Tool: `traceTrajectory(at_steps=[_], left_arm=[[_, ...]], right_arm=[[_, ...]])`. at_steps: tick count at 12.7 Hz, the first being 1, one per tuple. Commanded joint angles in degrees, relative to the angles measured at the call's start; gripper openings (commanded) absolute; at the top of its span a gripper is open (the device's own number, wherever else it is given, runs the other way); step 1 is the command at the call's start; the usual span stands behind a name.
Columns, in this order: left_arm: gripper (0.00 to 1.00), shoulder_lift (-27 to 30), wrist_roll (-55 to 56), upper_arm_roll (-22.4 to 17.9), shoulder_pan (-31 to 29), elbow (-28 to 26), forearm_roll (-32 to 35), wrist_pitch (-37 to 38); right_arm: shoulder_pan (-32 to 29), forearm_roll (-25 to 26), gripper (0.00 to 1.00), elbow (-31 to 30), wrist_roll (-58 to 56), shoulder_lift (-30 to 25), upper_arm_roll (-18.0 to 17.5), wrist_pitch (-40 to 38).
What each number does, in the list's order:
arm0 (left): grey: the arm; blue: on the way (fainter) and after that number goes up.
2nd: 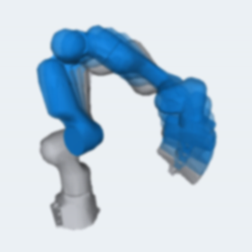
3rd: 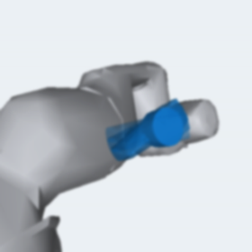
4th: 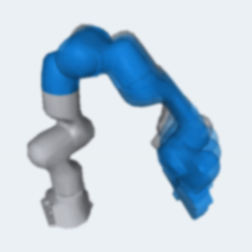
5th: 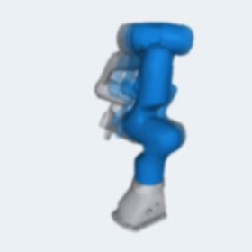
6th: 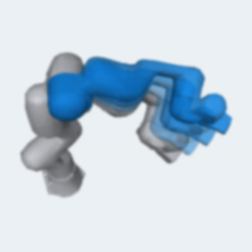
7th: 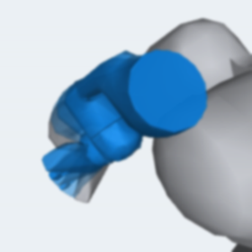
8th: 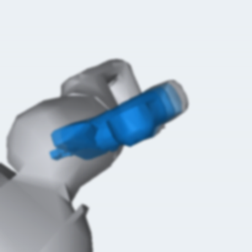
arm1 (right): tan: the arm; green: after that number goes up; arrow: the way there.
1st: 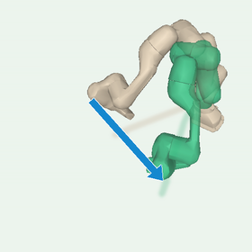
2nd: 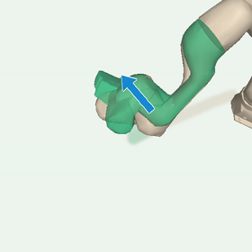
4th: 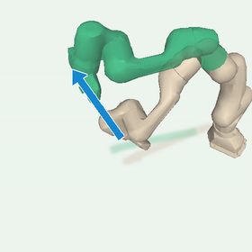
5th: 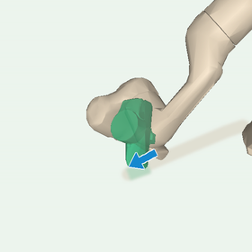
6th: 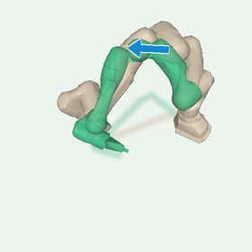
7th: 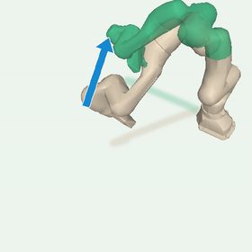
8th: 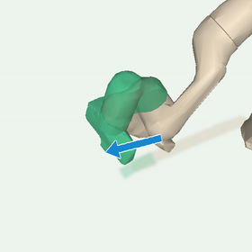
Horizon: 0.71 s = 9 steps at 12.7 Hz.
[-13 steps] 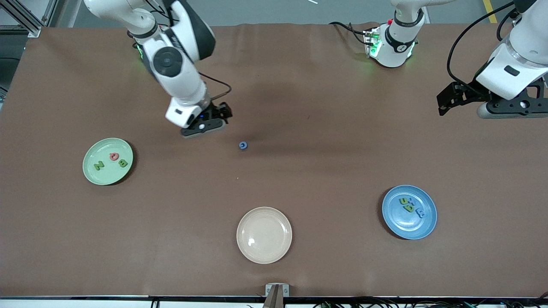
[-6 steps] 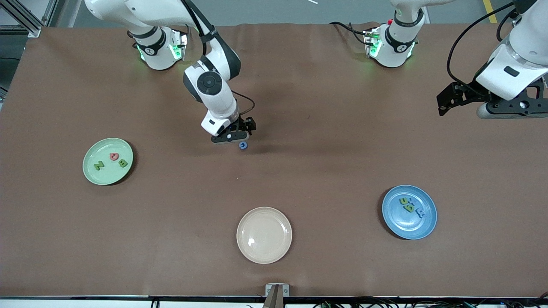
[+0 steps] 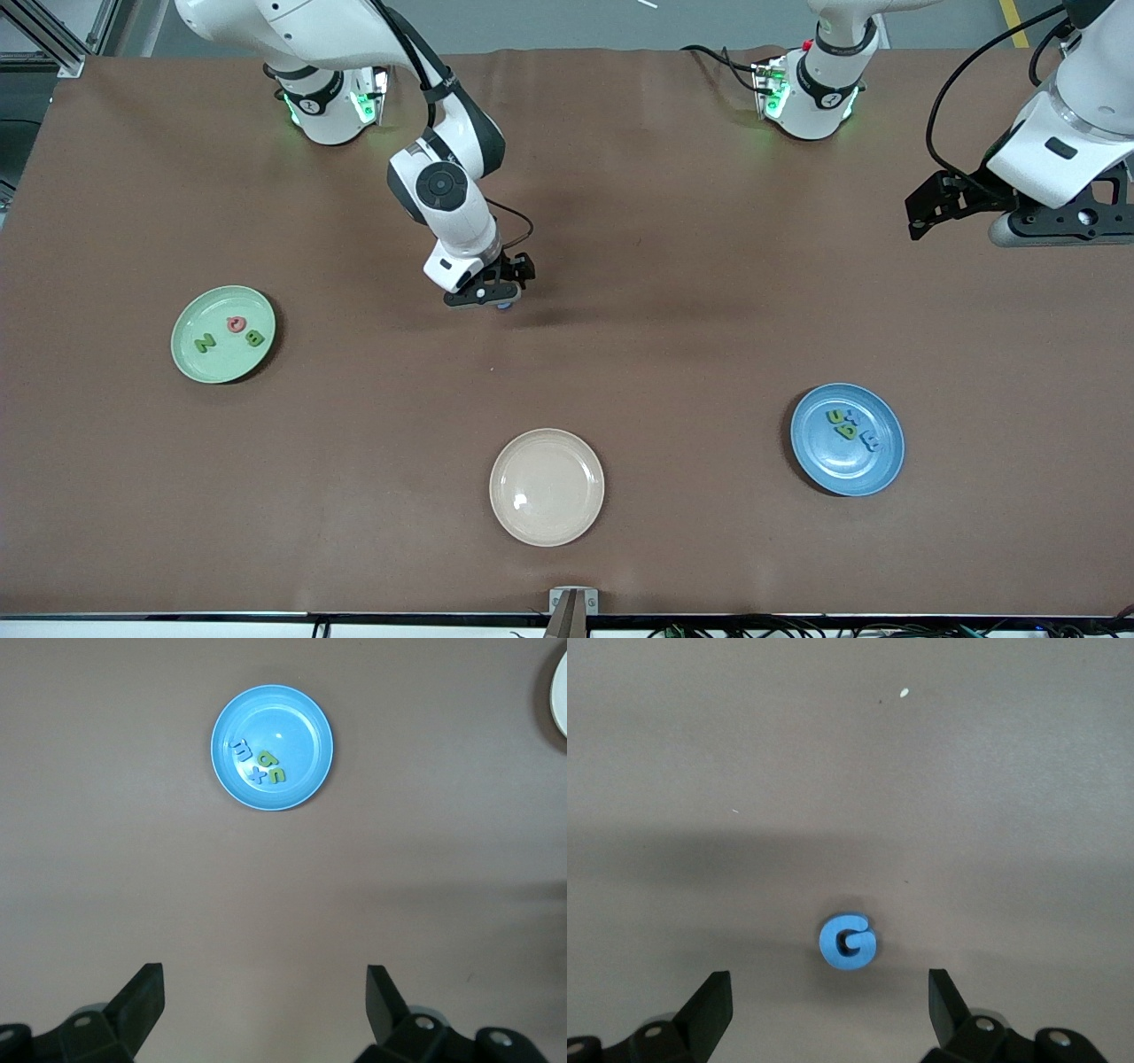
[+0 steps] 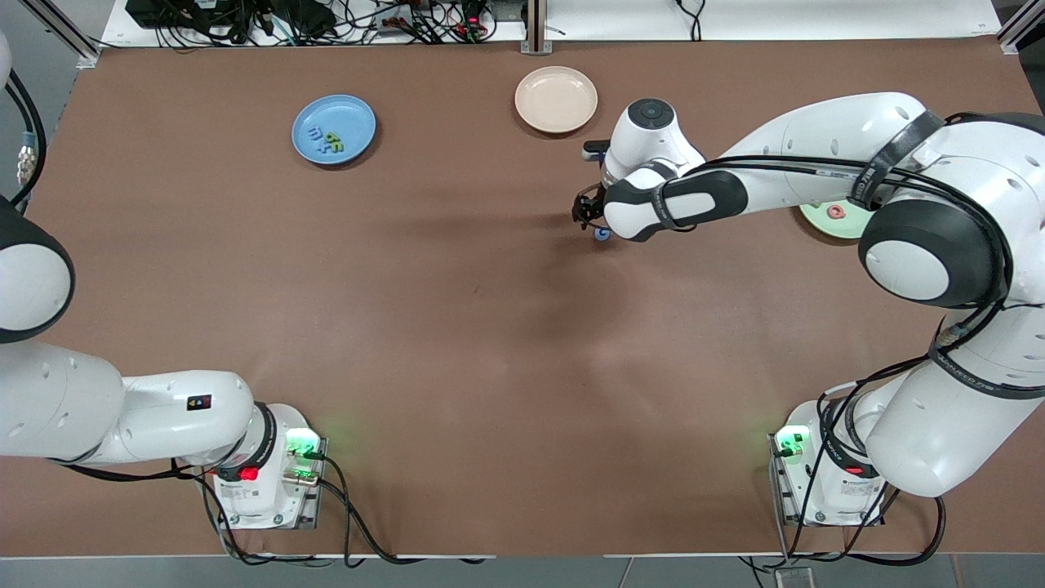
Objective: Sort upper and lower case letters into plates
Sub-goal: 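Lower the right gripper and grasp the blue G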
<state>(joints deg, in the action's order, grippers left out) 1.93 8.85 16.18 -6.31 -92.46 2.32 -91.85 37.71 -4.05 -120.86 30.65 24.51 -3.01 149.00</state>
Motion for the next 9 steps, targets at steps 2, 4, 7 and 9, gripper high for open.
traceTrajectory(at_steps=[2,4,7,9], left_arm=[[1.0,0.97,0.29,0.17,-0.46,-0.88,-0.39,-0.35],[1.0,0.97,0.29,0.08,-0.46,-0.88,-0.39,-0.35],[1.0,1.15,0.29,0.08,-0.64,-0.97,-0.39,-0.26],[1.0,1.06,0.29,0.08,-0.64,-1.05,-0.39,-0.35]], right_arm=[[1.22,3.86,0.96,2.64,0.38,3.17,0.72,-0.55],[1.22,4.14,0.95,3.08,0.38,4.05,0.81,-0.55],[1.22,4.4,0.91,3.44,0.38,5.02,0.99,-0.55],[1.22,5.45,0.81,3.52,0.47,5.72,1.08,-0.47]])
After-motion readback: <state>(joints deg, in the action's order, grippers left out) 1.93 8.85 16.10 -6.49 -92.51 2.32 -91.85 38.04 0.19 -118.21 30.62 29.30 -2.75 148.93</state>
